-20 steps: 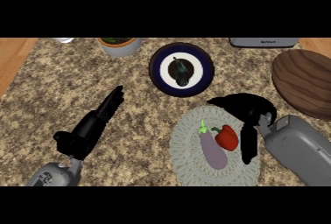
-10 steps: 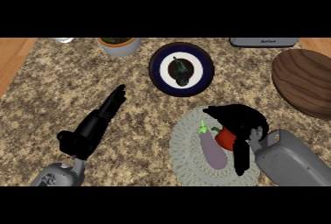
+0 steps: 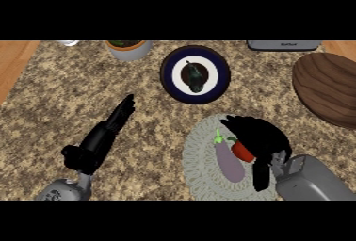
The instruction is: Pick the bell pepper from the placemat and place it in the bowl
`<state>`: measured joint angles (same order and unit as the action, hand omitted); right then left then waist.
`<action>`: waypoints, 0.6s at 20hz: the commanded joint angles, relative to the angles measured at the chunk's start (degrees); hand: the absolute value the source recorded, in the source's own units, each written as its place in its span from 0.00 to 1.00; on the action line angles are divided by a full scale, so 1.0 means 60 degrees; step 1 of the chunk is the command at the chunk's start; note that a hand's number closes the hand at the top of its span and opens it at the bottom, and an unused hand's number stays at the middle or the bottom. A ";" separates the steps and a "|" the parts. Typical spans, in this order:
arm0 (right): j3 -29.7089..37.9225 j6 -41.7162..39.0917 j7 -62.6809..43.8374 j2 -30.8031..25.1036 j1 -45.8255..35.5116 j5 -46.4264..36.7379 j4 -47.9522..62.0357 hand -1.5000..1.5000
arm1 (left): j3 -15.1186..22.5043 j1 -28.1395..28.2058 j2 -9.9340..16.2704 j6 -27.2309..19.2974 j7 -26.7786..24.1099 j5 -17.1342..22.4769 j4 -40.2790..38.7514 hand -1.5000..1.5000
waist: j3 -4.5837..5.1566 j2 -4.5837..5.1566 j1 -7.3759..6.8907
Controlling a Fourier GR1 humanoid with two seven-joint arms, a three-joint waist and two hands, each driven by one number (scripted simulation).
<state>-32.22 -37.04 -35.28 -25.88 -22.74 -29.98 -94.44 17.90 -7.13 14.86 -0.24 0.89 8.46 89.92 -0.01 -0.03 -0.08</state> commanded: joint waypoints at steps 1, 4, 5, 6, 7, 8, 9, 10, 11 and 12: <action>-0.0349 0.0791 0.0544 0.0218 0.0236 -0.1437 0.0361 0.00 | -0.0226 -0.0325 -0.0364 0.0245 -0.0261 -0.0085 -0.0806 0.50 | 0.0000 0.0014 0.0013; -0.0094 0.1340 0.1221 0.0174 0.0437 -0.2049 0.1002 0.00 | -0.0614 -0.0156 0.0064 0.0505 0.0306 -0.0020 0.0137 0.50 | -0.0001 0.0006 -0.0018; 0.0302 0.0641 0.1035 0.0501 0.0096 -0.1954 0.1032 0.00 | -0.0748 -0.0510 -0.0164 0.0612 0.0397 -0.0150 -0.0245 0.50 | 0.0001 0.0006 -0.0003; 0.0000 0.1382 0.1014 0.0447 0.0749 -0.2311 0.0783 0.00 | -0.0847 0.0029 0.0080 0.0615 0.0474 0.0049 0.0519 0.50 | -0.0001 -0.0003 -0.0013; 0.0226 0.1306 0.1606 0.0346 0.0533 -0.2392 0.1487 0.00 | -0.0479 -0.0500 -0.0553 0.0478 0.0298 -0.0364 -0.0443 0.50 | 0.0000 0.0011 0.0009; -0.0024 0.1507 0.1358 0.0815 0.0607 -0.2767 0.1653 0.00 | -0.0396 -0.0048 -0.0516 0.0529 0.0145 -0.0458 0.0068 0.50 | 0.0000 0.0006 -0.0016; -0.0067 0.1513 0.1150 0.1221 0.0347 -0.2961 0.2123 0.00 | -0.0802 -0.0378 -0.0364 0.0639 0.0456 -0.0280 -0.0146 0.50 | 0.0000 0.0010 -0.0024; 0.0869 0.0624 0.1689 0.0166 0.0330 -0.2228 0.1345 0.00 | -0.0376 -0.0430 -0.0943 0.0194 0.0291 -0.0709 -0.0403 0.50 | 0.0001 0.0004 0.0023; 0.0535 0.1368 0.2052 0.0627 0.0546 -0.2829 0.2194 0.00 | -0.0286 -0.0070 -0.0946 0.0153 0.0482 -0.0838 0.0174 0.50 | -0.0001 0.0005 -0.0016; 0.0542 0.1045 0.1661 0.0988 0.0519 -0.2955 0.2165 0.00 | -0.0606 -0.0199 -0.0732 0.0356 0.0608 -0.0821 0.0189 0.50 | 0.0000 0.0003 -0.0013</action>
<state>-30.22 -30.45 -26.58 -22.13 -20.16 -44.79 -84.63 15.00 -8.53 11.36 1.85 3.32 5.36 89.90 0.00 0.01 -0.12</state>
